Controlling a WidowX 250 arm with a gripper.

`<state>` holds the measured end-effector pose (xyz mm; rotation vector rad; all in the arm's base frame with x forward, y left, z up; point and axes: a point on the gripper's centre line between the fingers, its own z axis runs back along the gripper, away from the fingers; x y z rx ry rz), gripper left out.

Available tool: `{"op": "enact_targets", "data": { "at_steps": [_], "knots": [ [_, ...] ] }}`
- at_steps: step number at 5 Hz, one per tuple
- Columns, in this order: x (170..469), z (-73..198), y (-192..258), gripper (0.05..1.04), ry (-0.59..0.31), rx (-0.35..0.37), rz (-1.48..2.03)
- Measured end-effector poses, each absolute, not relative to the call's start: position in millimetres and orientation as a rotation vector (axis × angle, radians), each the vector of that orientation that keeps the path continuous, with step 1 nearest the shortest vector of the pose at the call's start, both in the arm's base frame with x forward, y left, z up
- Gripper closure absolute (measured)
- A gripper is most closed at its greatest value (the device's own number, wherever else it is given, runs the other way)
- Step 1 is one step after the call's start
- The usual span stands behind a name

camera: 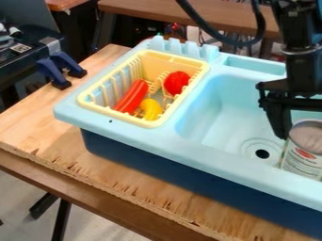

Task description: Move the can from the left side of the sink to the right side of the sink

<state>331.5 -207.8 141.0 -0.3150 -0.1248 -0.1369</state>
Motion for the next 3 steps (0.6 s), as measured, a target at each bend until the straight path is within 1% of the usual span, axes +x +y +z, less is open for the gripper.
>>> {"op": "enact_targets", "data": {
  "at_steps": [1, 2, 3],
  "knots": [
    [324.6, 140.6, -207.7, 0.085, -0.102, -0.262, -0.132],
    [320.2, 164.3, -200.6, 0.085, -0.141, -0.191, -0.122],
    [313.7, 206.3, -197.0, 0.085, -0.201, -0.093, -0.152]
  ]
}}
